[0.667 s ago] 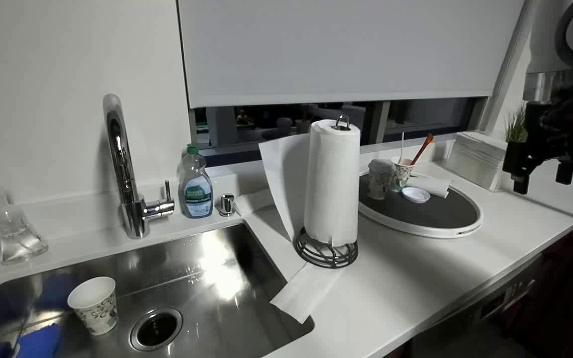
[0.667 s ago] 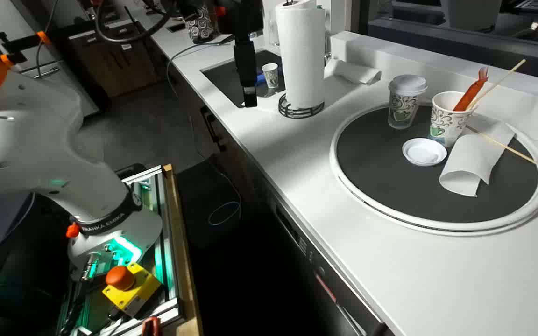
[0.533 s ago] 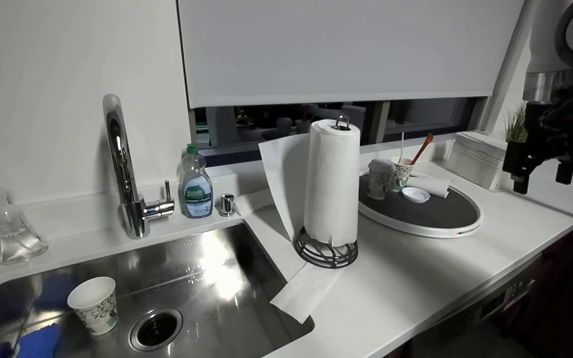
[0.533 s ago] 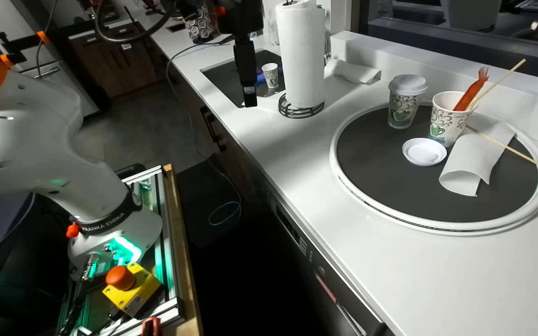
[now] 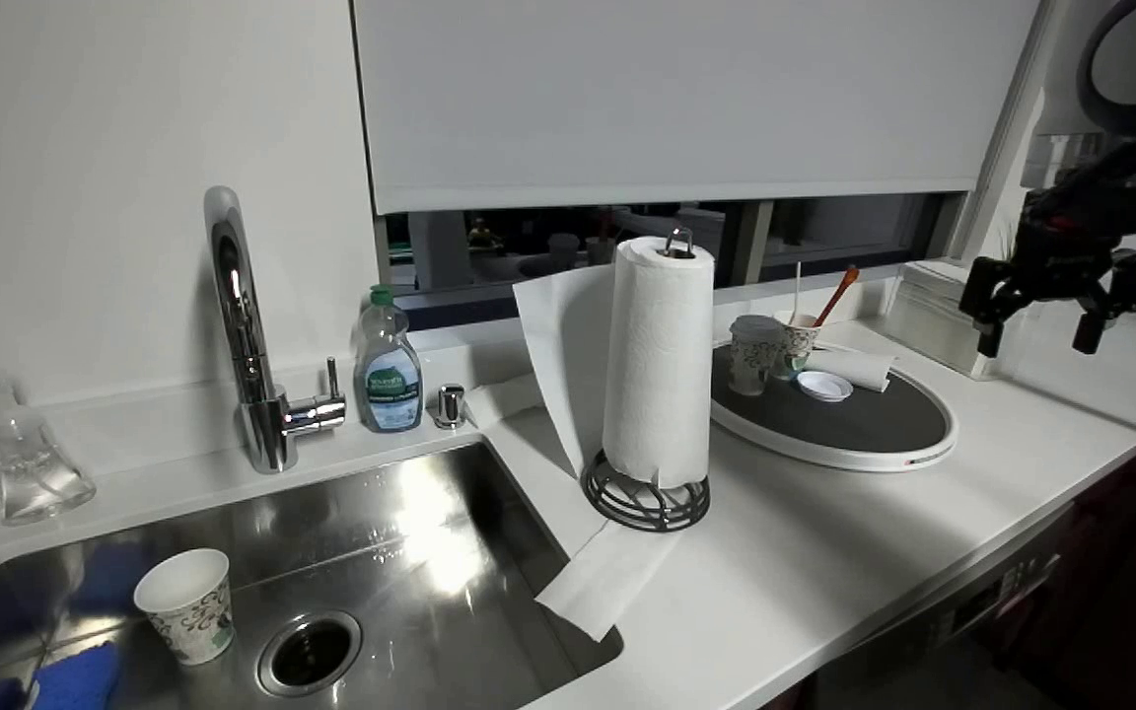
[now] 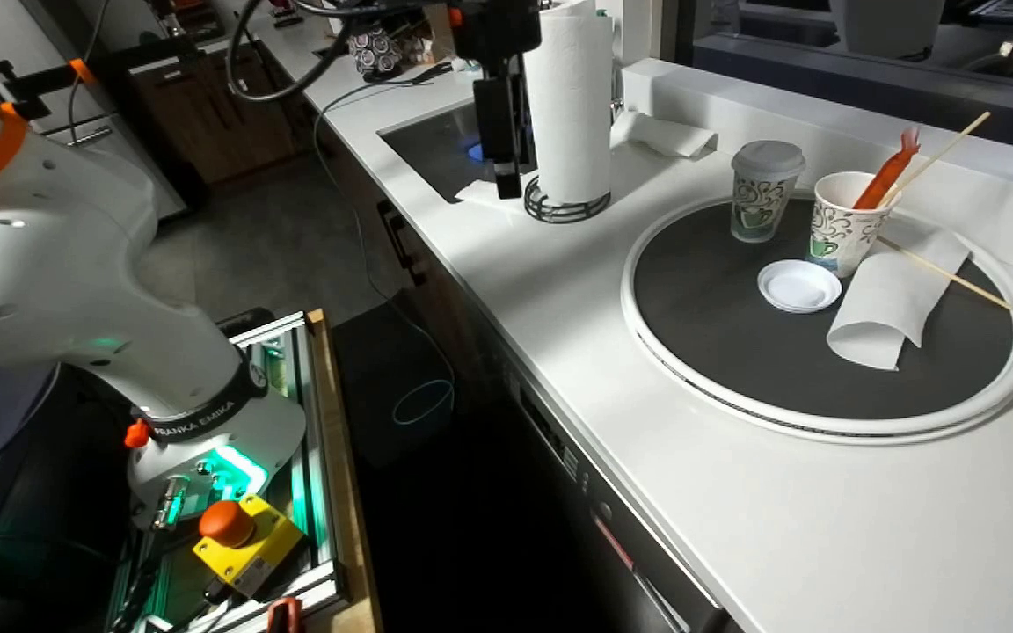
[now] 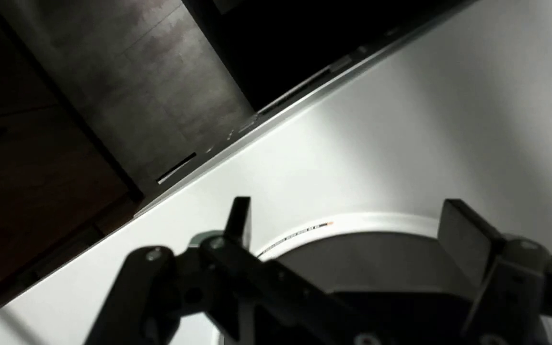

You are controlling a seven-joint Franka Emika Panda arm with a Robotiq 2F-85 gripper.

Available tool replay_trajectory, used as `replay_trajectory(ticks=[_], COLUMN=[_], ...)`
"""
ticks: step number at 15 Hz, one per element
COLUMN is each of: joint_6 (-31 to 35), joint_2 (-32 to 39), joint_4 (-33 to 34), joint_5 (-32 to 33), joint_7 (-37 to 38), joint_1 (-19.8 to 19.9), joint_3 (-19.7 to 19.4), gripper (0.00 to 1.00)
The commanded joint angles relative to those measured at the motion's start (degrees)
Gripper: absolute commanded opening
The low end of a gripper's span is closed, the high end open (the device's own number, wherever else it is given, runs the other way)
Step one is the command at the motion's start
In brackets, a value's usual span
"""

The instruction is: Remove the lid off of the left cup

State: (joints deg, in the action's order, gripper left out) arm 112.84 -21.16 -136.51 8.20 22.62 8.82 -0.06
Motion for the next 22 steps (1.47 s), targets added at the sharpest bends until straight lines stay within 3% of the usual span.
replay_trajectory(ticks=[1,3,5,6,9,17,19,22], joint_6=[5.87,7.93,4.34,6.83,6.26,6.11,11.67,11.12], joint_2=[9.79,13.94,18.45,13.56,17.85,18.4,20.09,25.05], joint_4=[7.46,12.18,18.27,12.44,17.03,17.74,19.23,26.79], joint_5=[-1.59,-1.79,-0.67,-0.41,-0.45,-0.46,-1.85,-1.38], joint_7=[7.92,12.74,19.15,14.08,17.61,18.21,7.9,-3.47], joint_1=[1.62,1.86,1.58,0.75,0.32,0.27,-0.11,0.0], joint_3=[-0.96,-1.29,-1.45,-2.33,-2.74,-2.79,-3.52,-4.55], gripper=[1.0,1.0,1.0,1.0,1.0,1.0,1.0,1.0])
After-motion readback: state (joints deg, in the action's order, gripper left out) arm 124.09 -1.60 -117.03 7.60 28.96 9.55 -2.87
